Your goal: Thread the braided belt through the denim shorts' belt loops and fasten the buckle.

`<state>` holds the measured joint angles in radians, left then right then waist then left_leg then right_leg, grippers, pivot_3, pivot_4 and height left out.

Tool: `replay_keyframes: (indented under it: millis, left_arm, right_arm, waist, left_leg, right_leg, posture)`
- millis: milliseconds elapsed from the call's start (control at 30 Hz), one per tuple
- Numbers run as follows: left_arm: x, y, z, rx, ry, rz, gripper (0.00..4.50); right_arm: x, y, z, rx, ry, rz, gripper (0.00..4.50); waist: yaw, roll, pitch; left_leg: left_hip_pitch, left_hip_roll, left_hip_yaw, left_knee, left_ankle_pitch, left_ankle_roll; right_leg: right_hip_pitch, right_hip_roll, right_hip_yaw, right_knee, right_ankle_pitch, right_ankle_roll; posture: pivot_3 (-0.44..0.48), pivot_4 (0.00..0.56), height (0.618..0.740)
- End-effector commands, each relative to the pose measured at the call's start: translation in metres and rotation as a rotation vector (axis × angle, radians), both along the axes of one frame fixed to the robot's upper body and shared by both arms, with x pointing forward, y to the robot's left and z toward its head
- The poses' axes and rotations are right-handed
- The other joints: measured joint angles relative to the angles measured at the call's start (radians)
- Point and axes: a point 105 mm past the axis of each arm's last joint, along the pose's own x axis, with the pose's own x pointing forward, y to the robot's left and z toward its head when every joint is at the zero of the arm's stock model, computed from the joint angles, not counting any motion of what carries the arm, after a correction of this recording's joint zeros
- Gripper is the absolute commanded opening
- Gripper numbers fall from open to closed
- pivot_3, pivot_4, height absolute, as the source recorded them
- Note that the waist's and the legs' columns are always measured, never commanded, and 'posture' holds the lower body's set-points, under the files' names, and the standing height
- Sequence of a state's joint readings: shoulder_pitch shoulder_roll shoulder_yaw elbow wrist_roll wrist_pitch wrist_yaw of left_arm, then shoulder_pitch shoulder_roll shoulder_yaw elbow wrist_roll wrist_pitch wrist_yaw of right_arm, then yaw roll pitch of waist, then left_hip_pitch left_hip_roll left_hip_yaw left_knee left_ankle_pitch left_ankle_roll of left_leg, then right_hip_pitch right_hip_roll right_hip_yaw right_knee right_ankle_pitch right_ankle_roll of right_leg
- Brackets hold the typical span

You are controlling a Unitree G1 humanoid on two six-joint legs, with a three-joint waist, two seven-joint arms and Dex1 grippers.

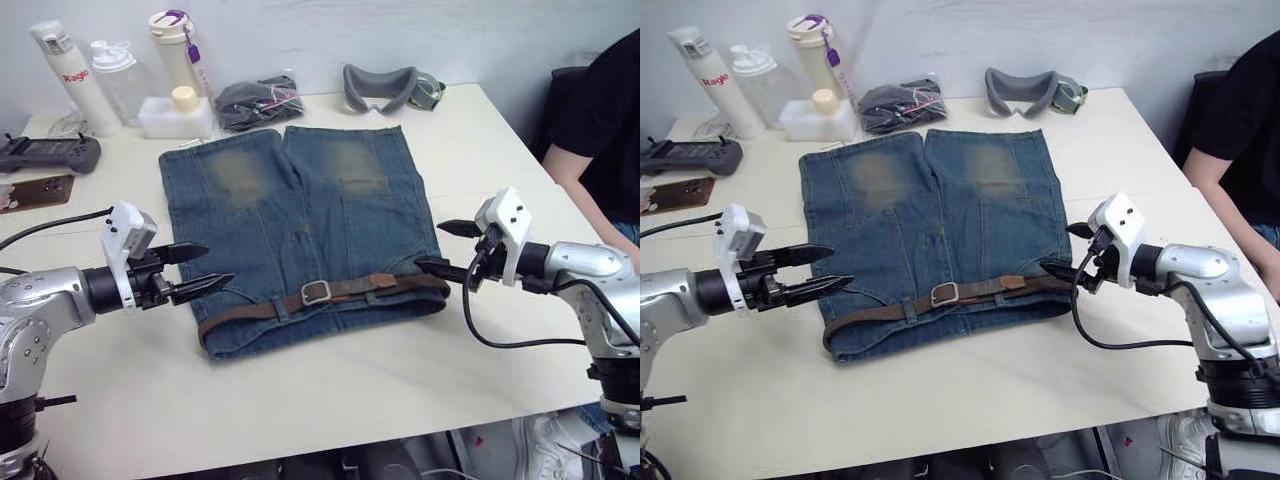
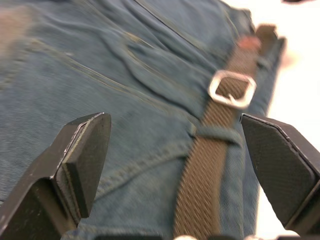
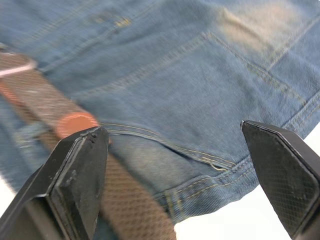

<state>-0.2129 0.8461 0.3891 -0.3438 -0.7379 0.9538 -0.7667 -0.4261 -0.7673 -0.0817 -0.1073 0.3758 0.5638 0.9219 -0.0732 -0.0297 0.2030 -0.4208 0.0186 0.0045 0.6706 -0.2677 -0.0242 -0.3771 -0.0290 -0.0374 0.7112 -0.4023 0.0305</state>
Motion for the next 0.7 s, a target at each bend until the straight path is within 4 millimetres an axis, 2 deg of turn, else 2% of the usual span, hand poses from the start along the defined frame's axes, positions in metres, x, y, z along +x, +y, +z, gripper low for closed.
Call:
replay_keyframes:
  millis: [33, 67, 133, 233, 400, 700]
  left_arm:
    - [0.003, 0.006, 0.001, 0.054, -0.067, 0.085, 4.5]
    - [0.005, 0.008, -0.004, 0.08, -0.076, 0.117, 4.5]
    - [0.006, 0.008, -0.008, 0.089, -0.105, 0.146, 4.5]
    - [0.006, 0.007, -0.013, 0.096, -0.148, 0.176, 4.5]
    - [0.004, 0.001, -0.019, 0.03, -0.161, 0.186, 4.5]
    - [0.006, -0.001, -0.025, -0.018, -0.157, 0.22, 4.5]
  right_arm:
    - [0.003, 0.003, 0.013, 0.035, -0.068, -0.016, 4.48]
    - [0.003, 0.002, 0.014, 0.047, -0.065, -0.027, 4.48]
    - [0.004, 0.002, 0.014, 0.061, -0.063, -0.041, 4.48]
    - [0.003, 0.0, 0.014, 0.07, -0.061, -0.055, 4.48]
    - [0.0, -0.005, 0.012, 0.074, -0.054, -0.076, 4.48]
    - [0.001, -0.018, 0.005, 0.076, -0.035, -0.128, 4.48]
  waist:
    - [0.007, 0.001, 0.001]
    - [0.02, 0.003, 0.002]
    - [0.055, 0.01, 0.006]
    - [0.084, 0.011, 0.006]
    - [0.09, 0.011, 0.006]
    - [0.089, 0.011, 0.006]
  left_leg:
    - [-0.002, -0.007, -0.013, -0.009, 0.011, 0.001]
    - [-0.004, -0.013, -0.021, -0.014, 0.019, 0.0]
    - [-0.004, -0.007, -0.012, -0.013, 0.019, 0.0]
    - [-0.003, -0.007, -0.011, -0.011, 0.017, 0.006]
    - [-0.002, -0.007, -0.007, -0.009, 0.016, 0.01]
    - [-0.001, -0.006, -0.001, -0.009, 0.016, 0.011]
  right_leg:
    - [0.002, -0.01, -0.019, -0.006, 0.0, 0.0]
    - [0.001, -0.017, -0.031, -0.009, 0.0, 0.0]
    - [0.001, -0.014, -0.026, -0.012, 0.001, -0.001]
    - [0.002, -0.015, -0.027, -0.012, 0.003, 0.0]
    - [0.004, -0.015, -0.022, -0.015, 0.011, 0.002]
    - [0.002, -0.015, -0.018, -0.015, 0.012, 0.003]
  posture:
    - [0.0, 0.15, 0.684]
    - [0.0, 0.15, 0.684]
    - [0.0, 0.15, 0.684]
    - [0.0, 0.15, 0.684]
    - [0.0, 0.15, 0.684]
    - [0.0, 0.15, 0.684]
